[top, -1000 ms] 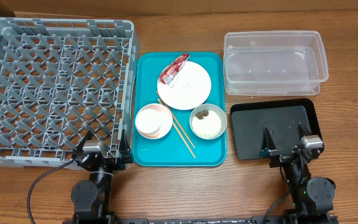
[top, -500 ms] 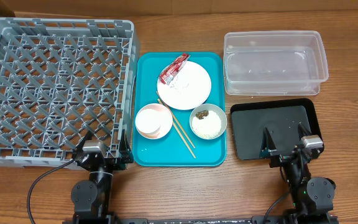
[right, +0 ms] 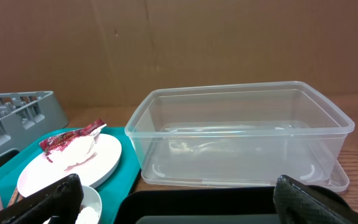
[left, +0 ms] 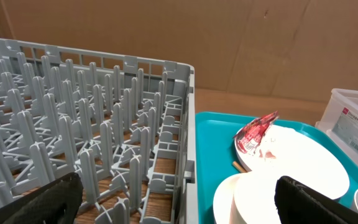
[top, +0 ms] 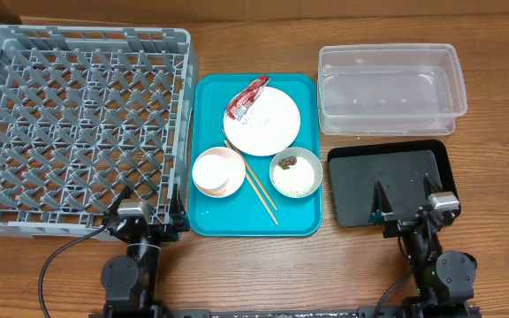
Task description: Sort waste into correct bins and load items into the dishwasher
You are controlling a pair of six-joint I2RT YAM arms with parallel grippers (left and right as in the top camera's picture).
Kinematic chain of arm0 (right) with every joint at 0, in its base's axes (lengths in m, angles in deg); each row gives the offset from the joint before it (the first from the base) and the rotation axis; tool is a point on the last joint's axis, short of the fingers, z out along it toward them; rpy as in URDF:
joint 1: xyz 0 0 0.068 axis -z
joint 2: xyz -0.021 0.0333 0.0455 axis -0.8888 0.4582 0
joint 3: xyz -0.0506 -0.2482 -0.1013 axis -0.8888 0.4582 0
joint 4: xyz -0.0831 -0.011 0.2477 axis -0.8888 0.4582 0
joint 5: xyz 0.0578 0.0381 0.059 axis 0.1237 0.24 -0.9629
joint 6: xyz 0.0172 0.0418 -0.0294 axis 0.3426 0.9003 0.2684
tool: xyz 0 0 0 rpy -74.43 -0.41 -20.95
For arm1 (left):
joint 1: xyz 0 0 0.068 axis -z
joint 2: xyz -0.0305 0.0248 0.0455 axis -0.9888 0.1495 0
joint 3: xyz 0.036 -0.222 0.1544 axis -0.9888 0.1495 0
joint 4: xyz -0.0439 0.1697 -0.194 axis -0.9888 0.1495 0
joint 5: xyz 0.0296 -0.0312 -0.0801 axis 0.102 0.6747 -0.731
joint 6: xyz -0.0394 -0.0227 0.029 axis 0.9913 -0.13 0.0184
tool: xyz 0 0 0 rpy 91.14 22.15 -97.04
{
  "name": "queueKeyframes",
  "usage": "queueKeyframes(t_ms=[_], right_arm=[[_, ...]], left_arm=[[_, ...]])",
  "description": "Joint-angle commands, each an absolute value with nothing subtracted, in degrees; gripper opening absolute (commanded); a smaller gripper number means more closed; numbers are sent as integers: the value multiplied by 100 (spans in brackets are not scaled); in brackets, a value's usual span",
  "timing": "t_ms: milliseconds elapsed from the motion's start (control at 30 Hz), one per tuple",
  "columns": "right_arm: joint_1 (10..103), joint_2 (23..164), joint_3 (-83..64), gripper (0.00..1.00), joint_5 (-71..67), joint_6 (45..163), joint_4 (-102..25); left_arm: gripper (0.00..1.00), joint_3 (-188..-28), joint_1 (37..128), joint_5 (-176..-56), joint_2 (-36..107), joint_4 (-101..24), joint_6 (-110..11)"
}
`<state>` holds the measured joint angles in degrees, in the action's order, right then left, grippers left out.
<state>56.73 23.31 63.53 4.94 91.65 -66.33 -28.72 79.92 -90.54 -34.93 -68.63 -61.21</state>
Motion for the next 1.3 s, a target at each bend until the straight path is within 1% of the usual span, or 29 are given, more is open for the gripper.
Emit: queueKeyframes(t_ms=[0, 367, 433, 533, 733, 867, 1000, 1133, 1267], right_arm=[[5701, 2274, 6412, 100, 486, 9145, -6682], [5701, 2274, 6410, 100, 488, 9211, -6677], [5701, 2274, 6410, 100, 521, 9427, -6668], [5703, 2276, 6373, 100, 534, 9635, -6598], [5701, 2333, 6093, 100, 531, 9648, -6179], [5703, 2599, 5833, 100, 577, 9915, -6063], [5701, 3093, 5494, 100, 573, 9923, -6059], [5701, 3813, 4935, 100, 566, 9926, -5954], [5701, 4720, 4159, 100, 534, 9923, -5554]], left_arm=[[100, -2854, 8025, -9068, -3548, -6865, -6202], [100, -2857, 8025, -9083, -3548, -6861, -6183], [100, -2898, 8025, -9085, -3548, -6808, -6183], [100, -3082, 8025, -9076, -3548, -6516, -6187], [100, -3530, 8025, -8882, -3412, -5897, -6187], [100, -3928, 8025, -8783, -3002, -5683, -6250], [100, -4332, 8025, -8783, -2346, -5643, -6277], [100, -4841, 8025, -8805, -1528, -5536, -6274], [100, -5534, 8025, -8807, -582, -5101, -6274]])
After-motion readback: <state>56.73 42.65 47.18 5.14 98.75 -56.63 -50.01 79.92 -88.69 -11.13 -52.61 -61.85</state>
